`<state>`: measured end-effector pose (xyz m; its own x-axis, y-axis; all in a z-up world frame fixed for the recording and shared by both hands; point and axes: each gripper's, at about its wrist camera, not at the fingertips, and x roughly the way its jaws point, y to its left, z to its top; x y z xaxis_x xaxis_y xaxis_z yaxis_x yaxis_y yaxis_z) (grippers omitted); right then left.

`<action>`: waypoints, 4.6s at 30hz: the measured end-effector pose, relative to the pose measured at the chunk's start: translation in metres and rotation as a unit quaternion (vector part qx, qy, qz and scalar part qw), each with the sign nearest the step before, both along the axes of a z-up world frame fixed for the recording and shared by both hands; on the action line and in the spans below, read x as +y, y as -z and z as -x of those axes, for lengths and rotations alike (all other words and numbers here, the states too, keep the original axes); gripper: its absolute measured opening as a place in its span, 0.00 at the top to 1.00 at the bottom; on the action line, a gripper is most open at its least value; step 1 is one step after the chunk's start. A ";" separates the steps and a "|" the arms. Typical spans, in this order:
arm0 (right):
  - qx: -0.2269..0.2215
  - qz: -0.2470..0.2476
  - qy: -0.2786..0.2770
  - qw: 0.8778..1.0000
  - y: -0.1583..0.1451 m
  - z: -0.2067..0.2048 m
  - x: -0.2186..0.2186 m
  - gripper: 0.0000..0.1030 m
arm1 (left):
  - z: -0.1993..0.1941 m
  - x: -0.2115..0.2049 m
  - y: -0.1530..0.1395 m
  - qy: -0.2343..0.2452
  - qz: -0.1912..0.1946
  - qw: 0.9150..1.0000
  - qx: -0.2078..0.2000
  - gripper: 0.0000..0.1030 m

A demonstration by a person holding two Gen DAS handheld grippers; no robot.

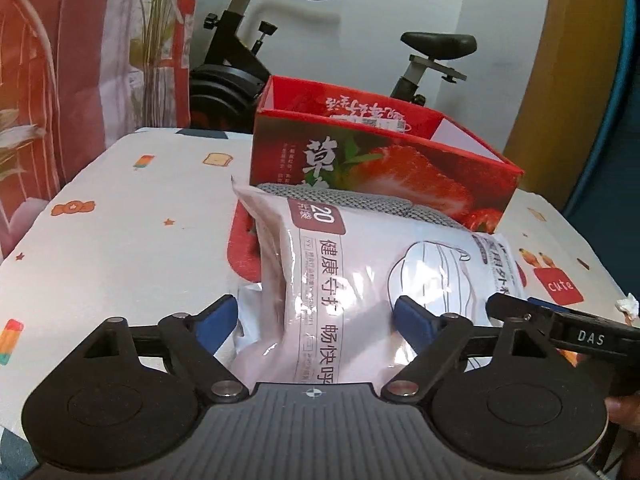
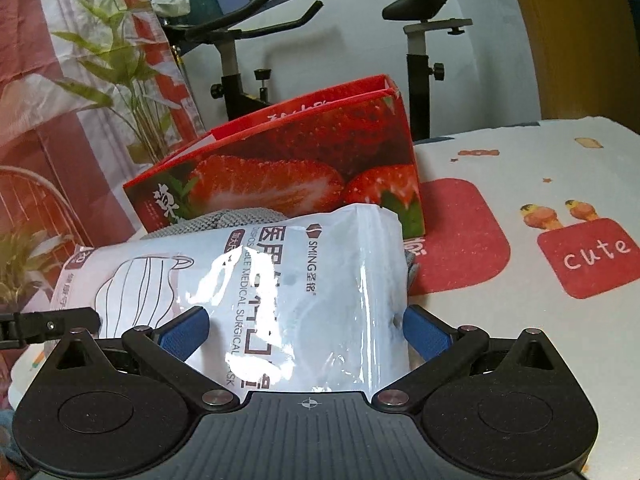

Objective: Organize soft objects
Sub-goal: 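Lower both tools to the white mask bag and grasp it, then lift the white mask bag with both tools over the red box, then open both tools to release the mask bag into the box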

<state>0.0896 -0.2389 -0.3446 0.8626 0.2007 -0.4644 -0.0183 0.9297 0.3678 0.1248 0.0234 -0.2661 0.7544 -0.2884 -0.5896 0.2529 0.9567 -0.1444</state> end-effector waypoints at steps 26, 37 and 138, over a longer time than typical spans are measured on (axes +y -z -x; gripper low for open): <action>-0.010 -0.041 -0.057 0.997 -0.012 0.001 0.002 0.00 | -0.005 0.006 0.008 0.003 0.043 0.999 0.027 0.29; -0.026 0.077 -0.093 0.992 -0.032 0.007 0.033 0.00 | -0.005 0.007 0.006 0.001 0.054 0.998 0.031 0.30; 0.012 0.172 -0.113 0.978 -0.110 -0.207 -0.029 0.22 | -0.193 -0.037 -0.073 0.040 0.020 0.998 -0.039 0.36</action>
<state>0.2963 -0.2682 -0.2348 0.8022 0.2124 -0.5580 -0.2324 0.9720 0.0359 0.3177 -0.0135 -0.1935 0.7712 -0.3722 -0.5164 0.3406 0.9266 -0.1591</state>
